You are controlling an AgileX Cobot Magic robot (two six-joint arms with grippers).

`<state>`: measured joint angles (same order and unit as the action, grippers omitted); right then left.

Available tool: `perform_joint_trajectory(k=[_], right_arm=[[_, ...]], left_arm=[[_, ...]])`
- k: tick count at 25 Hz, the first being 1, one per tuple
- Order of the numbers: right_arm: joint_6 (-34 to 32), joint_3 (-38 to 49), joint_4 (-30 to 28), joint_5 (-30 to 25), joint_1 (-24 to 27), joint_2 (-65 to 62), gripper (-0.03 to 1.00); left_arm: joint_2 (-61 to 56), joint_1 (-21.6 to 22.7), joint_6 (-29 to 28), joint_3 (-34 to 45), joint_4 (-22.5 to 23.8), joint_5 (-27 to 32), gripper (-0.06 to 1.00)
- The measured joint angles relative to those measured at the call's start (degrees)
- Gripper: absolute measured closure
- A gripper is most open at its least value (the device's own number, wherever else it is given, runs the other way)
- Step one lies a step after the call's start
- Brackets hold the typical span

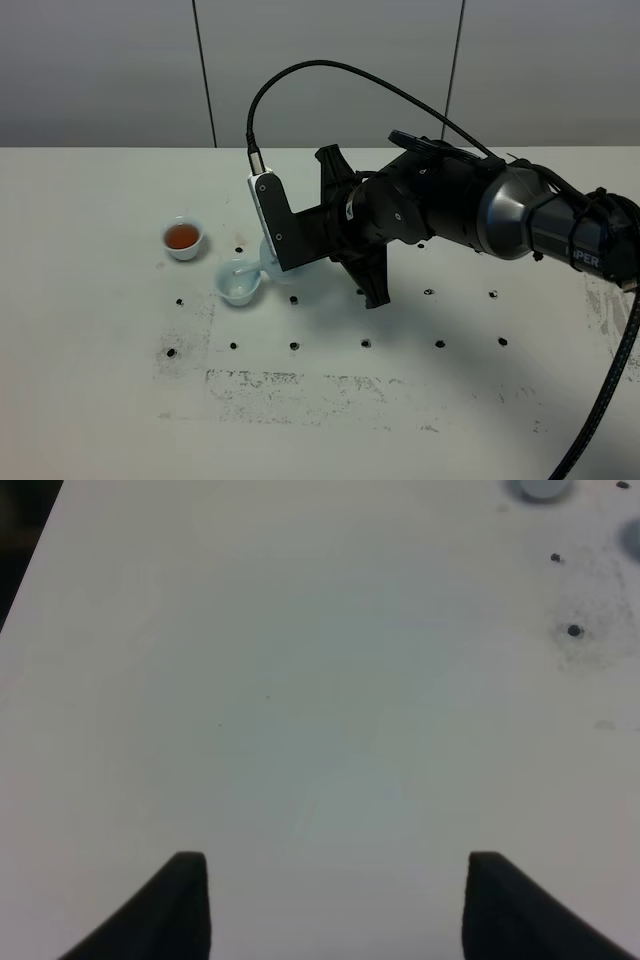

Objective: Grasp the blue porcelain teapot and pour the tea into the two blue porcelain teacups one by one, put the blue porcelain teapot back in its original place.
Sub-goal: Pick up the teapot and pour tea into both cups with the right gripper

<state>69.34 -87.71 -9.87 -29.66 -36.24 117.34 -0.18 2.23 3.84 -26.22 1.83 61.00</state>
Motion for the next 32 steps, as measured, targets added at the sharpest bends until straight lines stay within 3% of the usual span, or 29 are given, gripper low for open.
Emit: perform_joint_trajectory(k=[10,32], right_arm=[[-1.08,0.0,-8.56,2.7,-1.05,0.0,0.94],[-3.11,0.0,-19.6,4.91,-1.58,1.31,0.94]], left_arm=[[0.0,0.0,0.0,0.0,0.0,0.0,0.43],[0.0,0.0,0.0,0.0,0.0,0.0,0.43]])
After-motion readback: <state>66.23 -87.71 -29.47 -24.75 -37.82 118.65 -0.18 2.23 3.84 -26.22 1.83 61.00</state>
